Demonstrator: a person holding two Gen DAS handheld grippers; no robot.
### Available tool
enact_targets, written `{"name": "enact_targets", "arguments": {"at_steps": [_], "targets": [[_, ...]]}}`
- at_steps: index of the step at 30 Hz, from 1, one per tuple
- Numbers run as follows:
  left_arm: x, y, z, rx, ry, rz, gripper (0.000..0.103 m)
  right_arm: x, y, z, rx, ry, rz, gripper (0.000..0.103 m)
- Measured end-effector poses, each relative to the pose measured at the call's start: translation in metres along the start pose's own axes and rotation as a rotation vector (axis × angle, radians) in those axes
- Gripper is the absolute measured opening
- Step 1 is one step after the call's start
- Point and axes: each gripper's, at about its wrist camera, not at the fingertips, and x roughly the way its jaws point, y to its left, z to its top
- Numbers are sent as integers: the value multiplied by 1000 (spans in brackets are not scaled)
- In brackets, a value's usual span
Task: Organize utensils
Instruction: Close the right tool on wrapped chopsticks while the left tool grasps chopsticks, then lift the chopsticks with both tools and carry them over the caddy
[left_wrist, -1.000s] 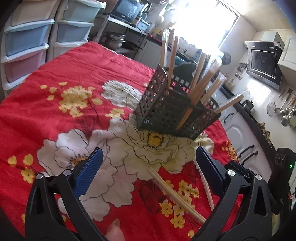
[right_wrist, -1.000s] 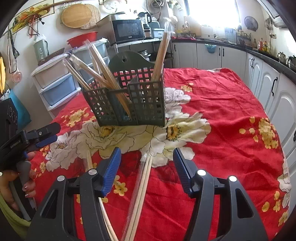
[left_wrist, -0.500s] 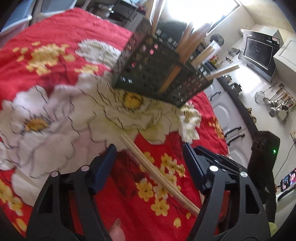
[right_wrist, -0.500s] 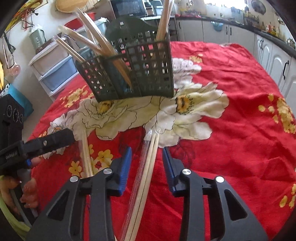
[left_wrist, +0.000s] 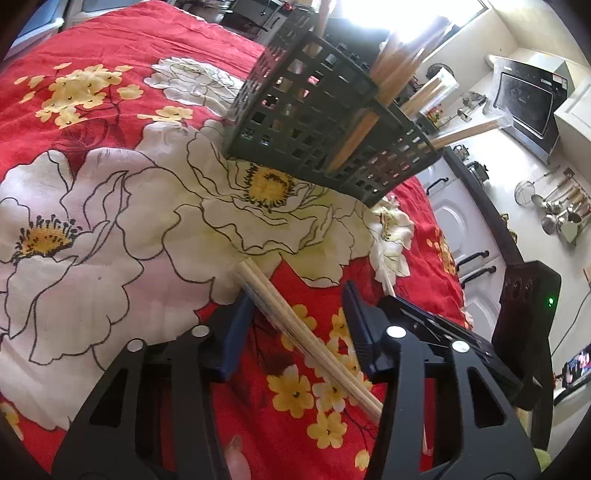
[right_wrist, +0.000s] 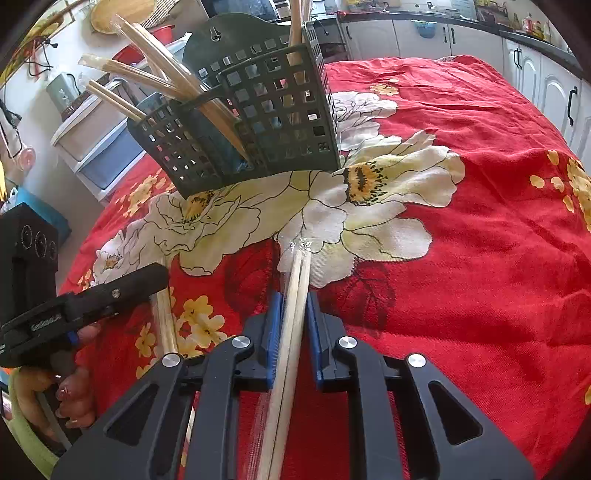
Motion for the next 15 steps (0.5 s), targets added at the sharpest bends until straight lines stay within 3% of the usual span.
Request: {"name": "enact_targets", "arguments": {"at_steps": [4, 9, 15], "targets": [[1, 2, 2, -1, -4, 13, 32, 0, -1, -1, 5, -5, 6, 13], [2, 11, 5, -21, -5, 29, 16, -3, -2, -1, 14, -17, 21, 12], [-2, 20, 6, -43, -4, 3, 11, -10, 2, 1, 8, -47, 48, 11]]}}
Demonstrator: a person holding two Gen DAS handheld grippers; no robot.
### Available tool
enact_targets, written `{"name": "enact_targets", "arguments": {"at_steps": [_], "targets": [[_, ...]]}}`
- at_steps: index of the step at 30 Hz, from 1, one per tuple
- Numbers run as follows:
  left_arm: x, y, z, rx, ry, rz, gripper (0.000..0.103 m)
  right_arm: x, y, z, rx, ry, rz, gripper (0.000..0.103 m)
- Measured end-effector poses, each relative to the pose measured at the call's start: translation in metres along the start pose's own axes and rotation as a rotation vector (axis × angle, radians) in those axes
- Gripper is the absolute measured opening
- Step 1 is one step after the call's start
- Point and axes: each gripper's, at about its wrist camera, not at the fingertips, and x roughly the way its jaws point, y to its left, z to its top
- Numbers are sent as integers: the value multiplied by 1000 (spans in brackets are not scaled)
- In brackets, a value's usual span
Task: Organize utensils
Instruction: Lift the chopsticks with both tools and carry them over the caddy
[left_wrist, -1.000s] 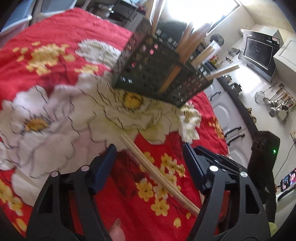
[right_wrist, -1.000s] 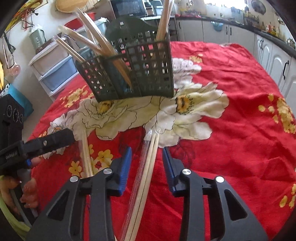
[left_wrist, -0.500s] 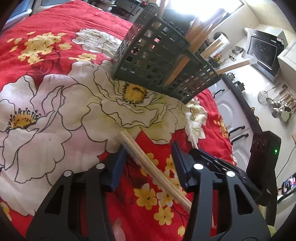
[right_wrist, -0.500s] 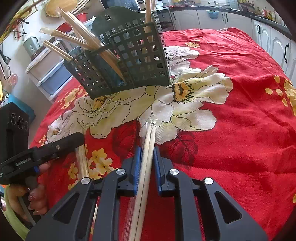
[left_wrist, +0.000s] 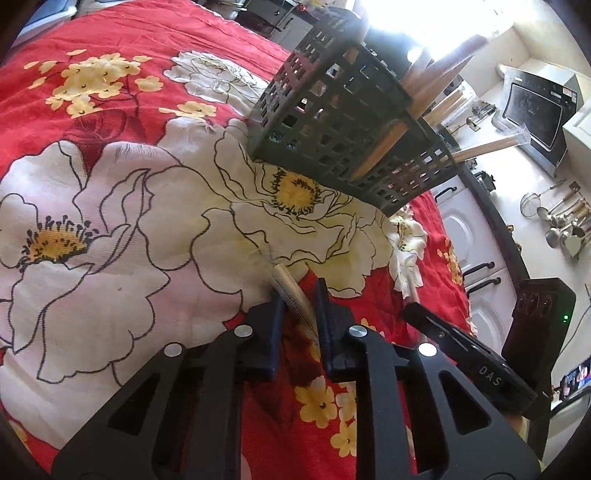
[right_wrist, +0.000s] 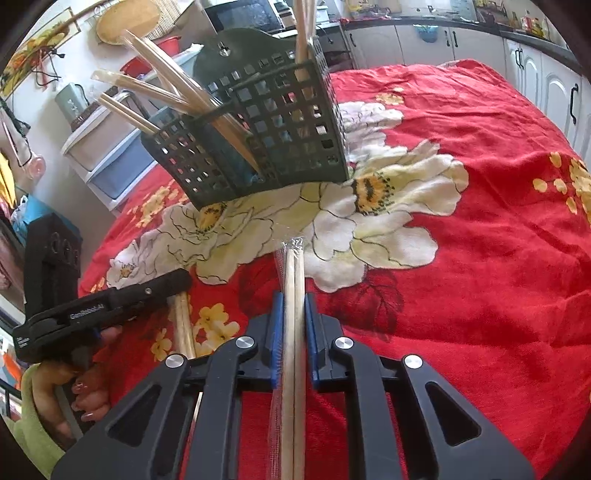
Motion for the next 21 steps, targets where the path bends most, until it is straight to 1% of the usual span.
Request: {"name": "enact_targets", "arguments": {"at_steps": [2, 5, 7, 10, 13, 15, 18, 21], "targets": [[-4, 3, 0, -8, 1, -12, 11, -5, 4, 2, -12, -18, 1, 11], [-11, 7, 1, -38, 0, -60, 9, -13, 9, 6, -32, -46, -1, 11], [-21, 6, 3, -43, -20, -86, 8, -20, 13, 9, -43, -66, 3, 11], [-45, -4, 10, -9, -89, -103, 6, -35, 21, 18, -70, -110, 12, 11], [-74, -19, 20, 39, -174, -112, 4, -48, 29, 26, -95, -153, 20, 11], [-95, -30, 28, 75, -241, -119, 3, -60, 36, 34, -116, -199, 29, 11], [-122, -45, 39, 128, -331, -109, 3, -77, 44, 46, -146, -277, 43, 11], [-141, -61, 50, 172, -407, -100, 3, -92, 51, 59, -168, -355, 58, 11]]}}
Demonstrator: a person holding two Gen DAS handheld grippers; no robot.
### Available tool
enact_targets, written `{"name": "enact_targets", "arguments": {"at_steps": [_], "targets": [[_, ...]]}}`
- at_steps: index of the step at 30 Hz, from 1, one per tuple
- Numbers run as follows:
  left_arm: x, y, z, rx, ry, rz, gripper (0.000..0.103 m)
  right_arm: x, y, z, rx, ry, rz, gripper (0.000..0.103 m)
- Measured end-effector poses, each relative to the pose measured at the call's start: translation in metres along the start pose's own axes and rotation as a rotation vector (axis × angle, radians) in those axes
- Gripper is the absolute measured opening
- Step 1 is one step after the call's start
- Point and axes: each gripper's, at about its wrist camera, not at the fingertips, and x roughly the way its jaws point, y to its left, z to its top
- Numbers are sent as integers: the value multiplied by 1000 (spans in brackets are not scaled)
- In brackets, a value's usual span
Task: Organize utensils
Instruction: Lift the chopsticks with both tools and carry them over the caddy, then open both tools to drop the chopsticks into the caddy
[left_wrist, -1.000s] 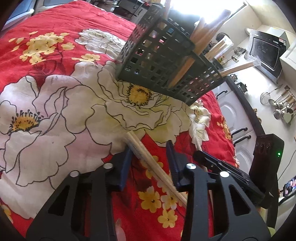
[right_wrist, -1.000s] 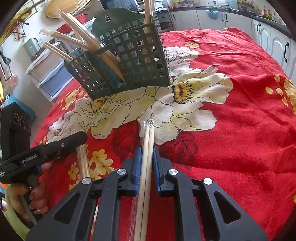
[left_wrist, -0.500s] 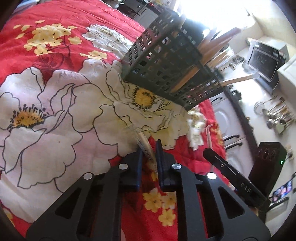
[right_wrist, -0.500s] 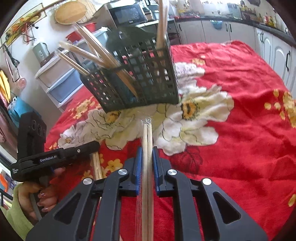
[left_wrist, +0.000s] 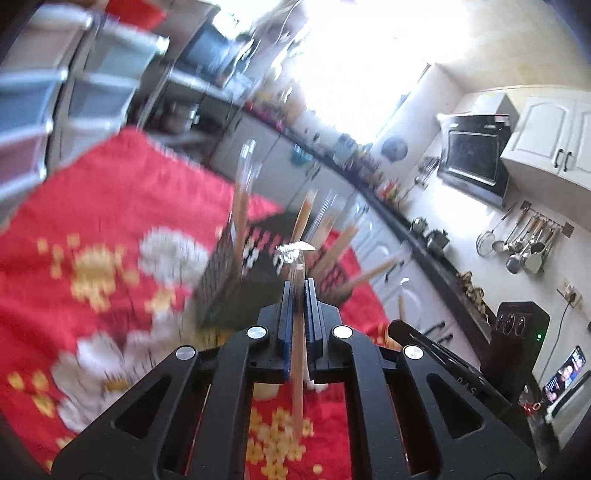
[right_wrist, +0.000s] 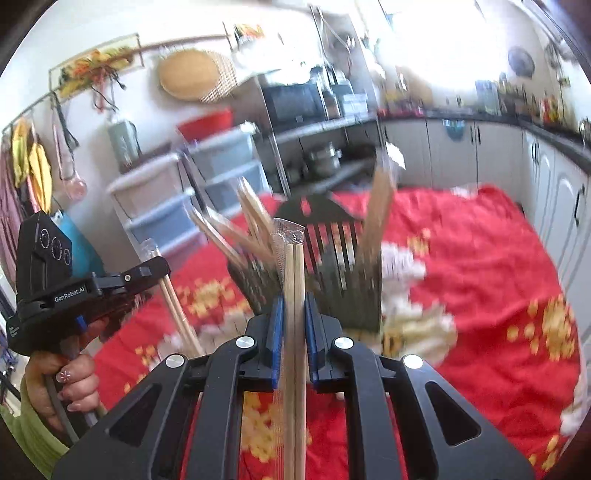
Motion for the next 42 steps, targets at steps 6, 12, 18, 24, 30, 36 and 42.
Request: {"name": "enact_targets", "arguments": {"at_steps": [6, 12, 18, 24, 30, 36, 42], "targets": [[-9, -24, 35, 70, -121, 36, 3, -3, 3, 33, -28, -164, 5, 11], [-16, -39, 60, 122, -198, 66, 3, 6, 1, 64, -48, -300, -18, 11], [-15, -46, 80, 142, -245, 104, 3, 20, -4, 88, -74, -417, -45, 11], [-13, -52, 95, 186, -304, 160, 3, 41, -8, 105, -96, -476, -80, 11], [-6, -57, 105, 220, -354, 194, 3, 61, -15, 118, -62, -528, -117, 11], [8, -55, 96, 233, -371, 216, 3, 84, -16, 121, -76, -570, -166, 11], [25, -48, 85, 235, -356, 227, 3, 107, -17, 114, -102, -561, -223, 12]]}}
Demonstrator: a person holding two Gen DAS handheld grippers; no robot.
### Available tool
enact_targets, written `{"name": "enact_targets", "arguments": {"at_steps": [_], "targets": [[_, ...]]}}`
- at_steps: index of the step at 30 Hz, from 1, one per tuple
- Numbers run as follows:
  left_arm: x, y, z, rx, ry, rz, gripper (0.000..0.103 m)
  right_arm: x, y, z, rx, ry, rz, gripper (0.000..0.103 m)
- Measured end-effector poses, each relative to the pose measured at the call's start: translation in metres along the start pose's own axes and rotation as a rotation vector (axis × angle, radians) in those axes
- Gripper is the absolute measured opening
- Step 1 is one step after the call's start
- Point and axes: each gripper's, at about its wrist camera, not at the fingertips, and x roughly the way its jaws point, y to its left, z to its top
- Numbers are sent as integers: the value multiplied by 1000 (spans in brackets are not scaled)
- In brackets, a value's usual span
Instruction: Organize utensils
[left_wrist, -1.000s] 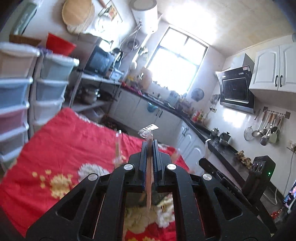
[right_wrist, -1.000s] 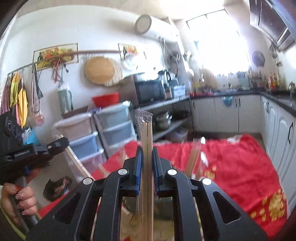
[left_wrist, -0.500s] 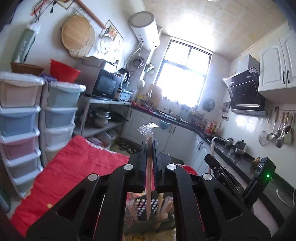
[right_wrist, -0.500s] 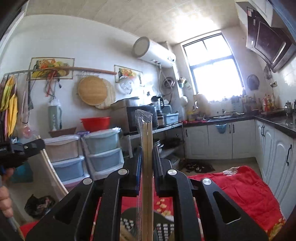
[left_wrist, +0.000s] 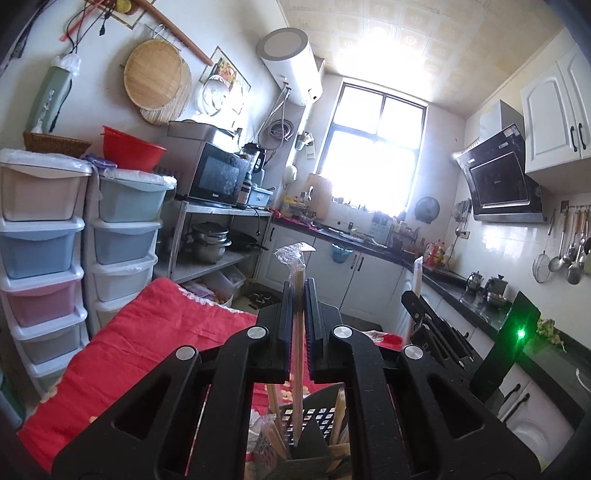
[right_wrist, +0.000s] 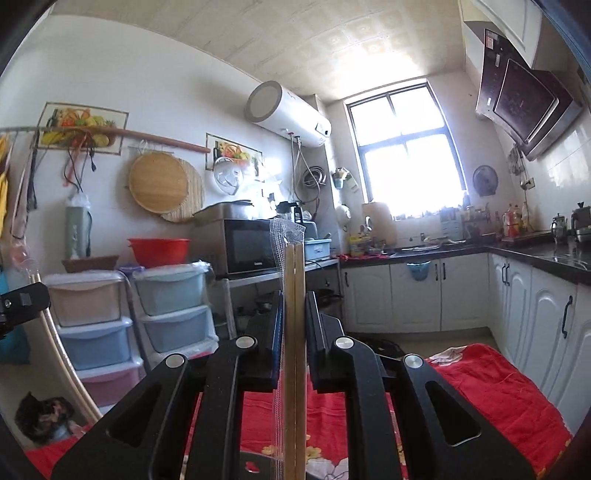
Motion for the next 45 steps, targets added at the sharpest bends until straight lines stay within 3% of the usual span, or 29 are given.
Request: {"name": "enact_targets", "arguments": {"at_steps": [4, 8, 11, 23, 33, 45], "targets": [[9, 1, -10, -5, 26, 0, 3, 4, -3, -8, 20, 13, -23, 14], [12, 6, -17, -23, 49, -5, 3, 1, -6, -14, 40, 29, -33, 35], [13, 9, -20, -33, 67, -6, 4, -6, -8, -18, 45, 41, -25, 36], [-7, 17, -23, -74, 106, -26, 58, -46, -19, -12, 114, 181, 55, 57], [-29, 19, -26, -119, 119, -43, 90, -82, -22, -5, 65, 266, 71, 65], [-52, 12, -35, -92, 138, -52, 92, -126, -13, -7, 11, 305, 83, 82]]}}
